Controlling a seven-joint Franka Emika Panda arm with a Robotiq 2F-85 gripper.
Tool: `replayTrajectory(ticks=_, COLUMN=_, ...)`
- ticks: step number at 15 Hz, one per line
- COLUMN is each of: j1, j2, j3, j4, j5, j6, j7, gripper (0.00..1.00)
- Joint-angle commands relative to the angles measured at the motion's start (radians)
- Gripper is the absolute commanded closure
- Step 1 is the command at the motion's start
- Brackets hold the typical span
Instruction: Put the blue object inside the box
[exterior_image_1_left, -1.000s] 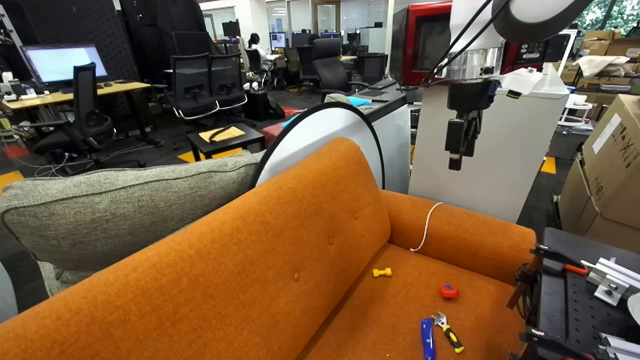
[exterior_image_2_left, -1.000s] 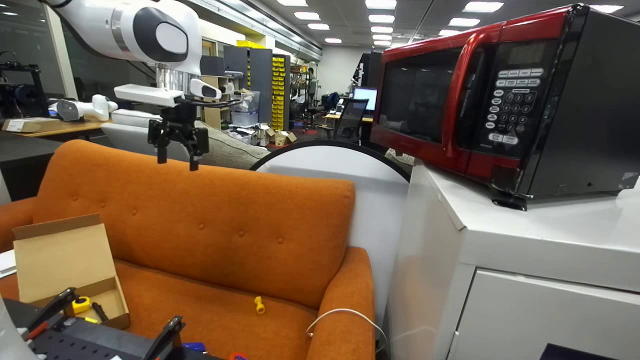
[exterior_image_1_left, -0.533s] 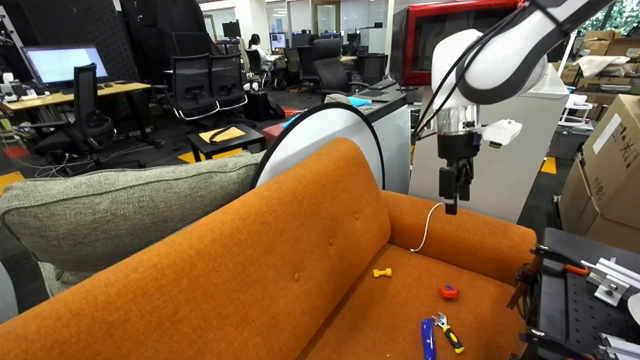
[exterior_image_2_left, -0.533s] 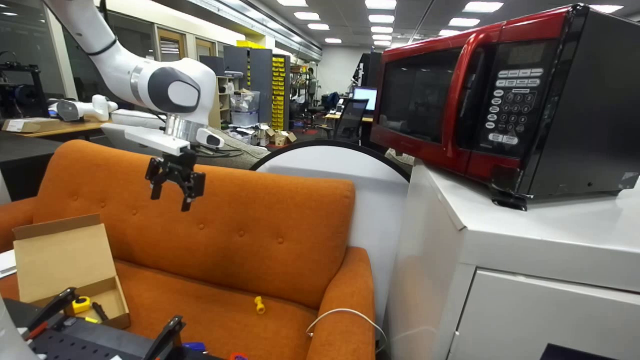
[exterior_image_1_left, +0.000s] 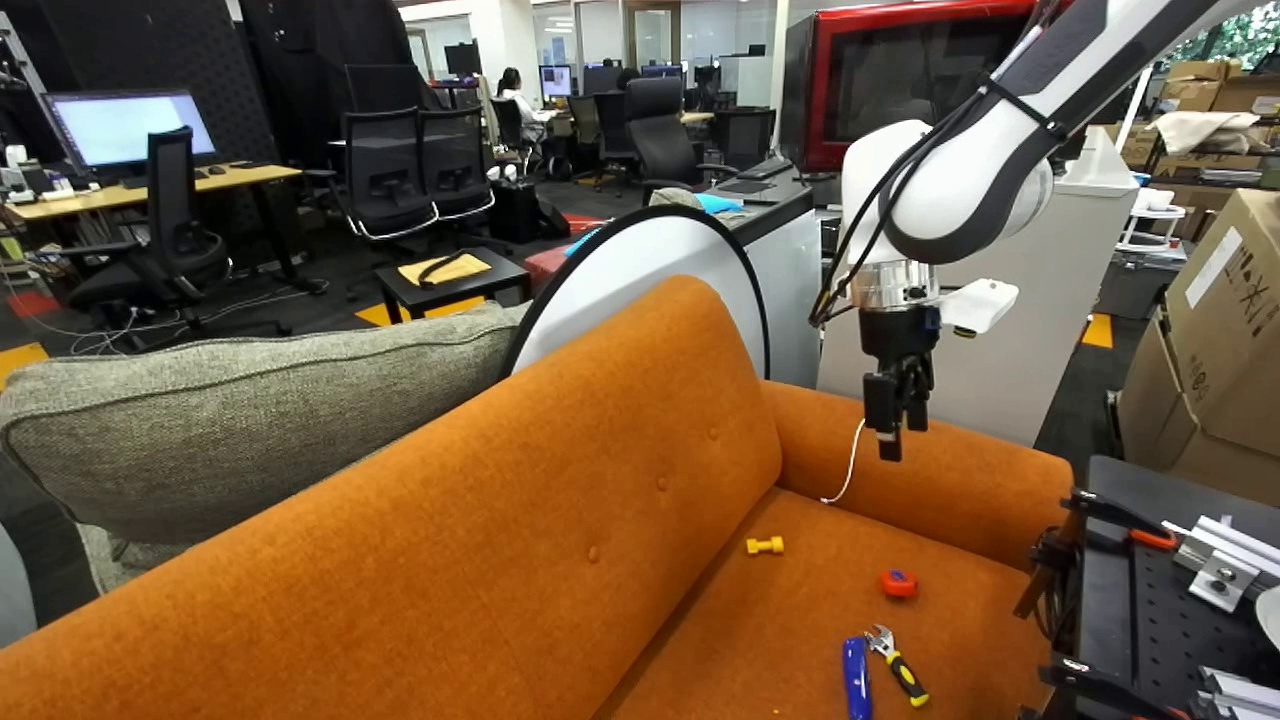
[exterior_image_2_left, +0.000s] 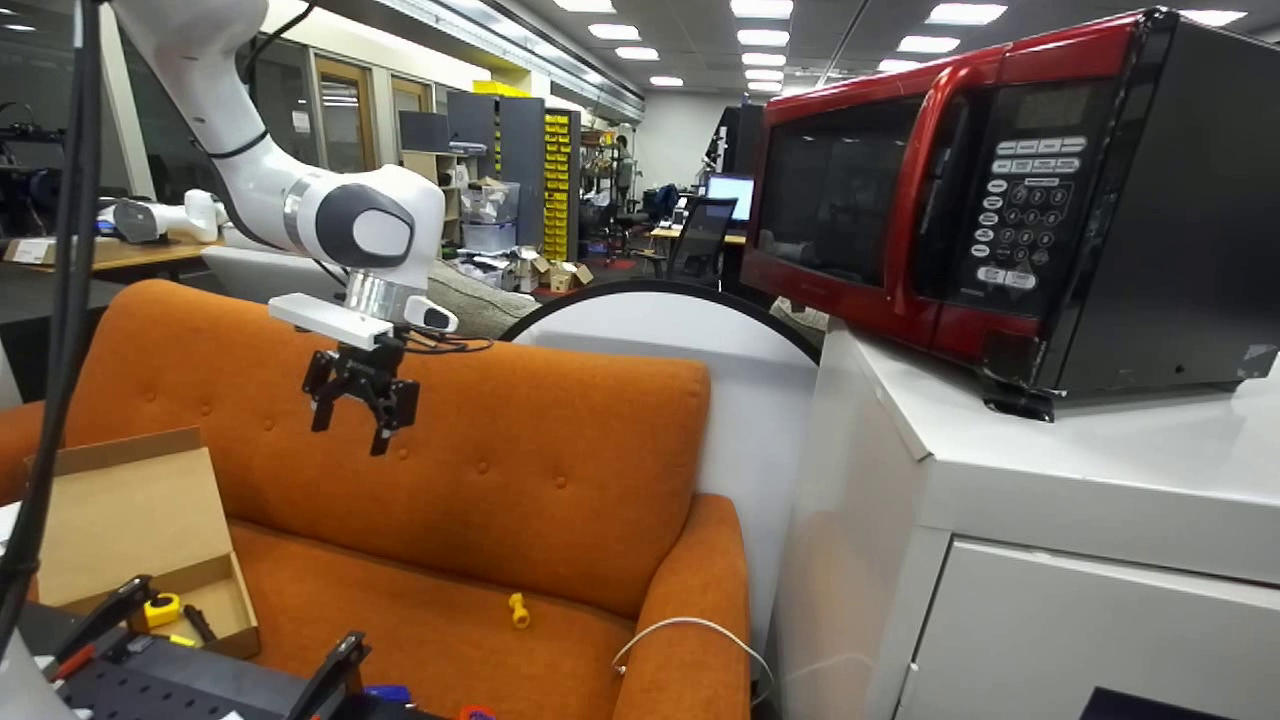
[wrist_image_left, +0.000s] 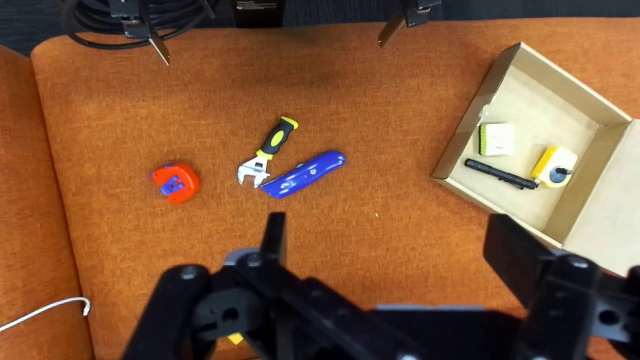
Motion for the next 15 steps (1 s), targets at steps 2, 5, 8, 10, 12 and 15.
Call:
replayTrajectory(ticks=2, j1=-0.013, j2=0.0, j3=0.012, j4=0.001, j5=-0.002, j6=-0.002, j7=0.002, gripper=0.0)
replayTrajectory(ticks=5, j1=-0.016, j2=0.041, j3=0.014, j4=0.029, j5=0.044, j6=0.023, j7=0.014, gripper=0.0)
replayTrajectory(ticks=8, j1=-0.034, j2=0.157, j3=0.023, j4=0.109, j5=0.159, j6=0.051, j7=-0.018, gripper=0.0)
replayTrajectory(ticks=10, j1=-0.049, j2=0.256, j3=0.033, j4=0.17, j5=0.205, j6=0.069, j7=-0.017, gripper=0.0)
replayTrajectory(ticks=12, j1=-0.074, j2=0.368, j3=0.051, j4=0.245, j5=0.238, j6=0.057, j7=-0.018, gripper=0.0)
replayTrajectory(ticks=15, j1=-0.108, j2=0.53, j3=0.079, j4=0.359, j5=0.273, j6=0.005, j7=0.029, gripper=0.0)
